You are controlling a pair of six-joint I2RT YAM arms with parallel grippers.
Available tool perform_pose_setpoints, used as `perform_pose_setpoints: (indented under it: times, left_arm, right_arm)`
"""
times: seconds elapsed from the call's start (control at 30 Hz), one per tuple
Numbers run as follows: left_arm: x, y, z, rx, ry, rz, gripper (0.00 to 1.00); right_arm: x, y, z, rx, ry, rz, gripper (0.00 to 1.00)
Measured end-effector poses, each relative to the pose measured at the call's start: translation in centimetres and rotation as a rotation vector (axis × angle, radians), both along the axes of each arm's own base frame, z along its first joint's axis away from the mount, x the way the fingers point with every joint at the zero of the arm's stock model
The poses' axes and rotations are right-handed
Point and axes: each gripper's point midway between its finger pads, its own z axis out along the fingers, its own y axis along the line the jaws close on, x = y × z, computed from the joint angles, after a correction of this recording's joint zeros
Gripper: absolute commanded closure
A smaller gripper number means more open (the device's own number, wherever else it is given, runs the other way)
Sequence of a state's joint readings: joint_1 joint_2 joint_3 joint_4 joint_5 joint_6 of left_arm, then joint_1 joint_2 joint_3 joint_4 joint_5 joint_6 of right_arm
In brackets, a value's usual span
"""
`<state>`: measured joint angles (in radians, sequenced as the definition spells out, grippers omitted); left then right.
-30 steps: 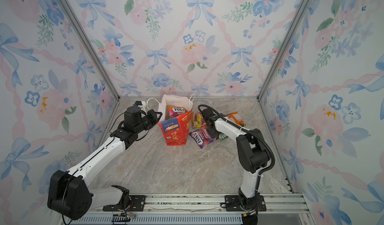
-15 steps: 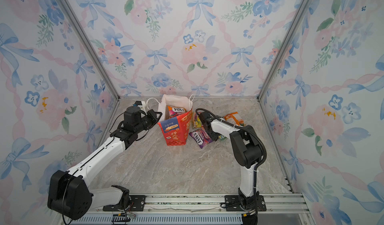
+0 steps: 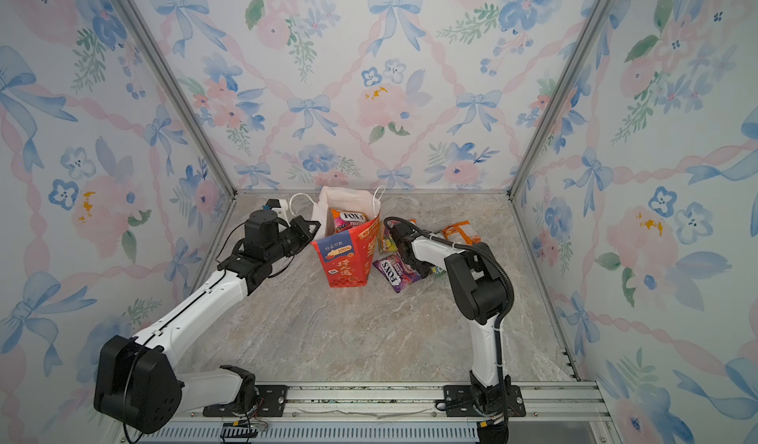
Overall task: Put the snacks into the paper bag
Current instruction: 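Lower the right gripper and close it on the green Spring Tea packet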
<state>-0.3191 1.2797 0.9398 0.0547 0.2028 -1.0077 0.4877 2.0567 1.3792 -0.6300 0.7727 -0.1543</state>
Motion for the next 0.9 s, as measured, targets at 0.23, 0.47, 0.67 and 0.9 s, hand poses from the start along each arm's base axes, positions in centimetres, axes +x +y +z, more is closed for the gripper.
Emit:
perform_pose_setpoints:
  times: [0.23,0.47,0.67,0.9]
  left_arm:
    - [0.0,0.0,0.0,0.0,0.0,0.0,1.0]
    - [0.0,0.0,0.0,0.0,0.0,0.0,1.0]
    - [0.0,0.0,0.0,0.0,0.0,0.0,1.0]
    - [0.0,0.0,0.0,-0.001,0.0,0.0,1.0]
  right_arm:
    - [0.4,-0.1,-0.3,-0.026,-0.005,0.008,0.39]
    - [0.4,0.0,-0.9,-0.047,0.004,0.013,0.59]
    - [0.5,0.0,-1.0,-0.045,0.004,0.011,0.76]
    - [0.5,0.1,-0.6,-0.025,-0.003,-0.007,0.94]
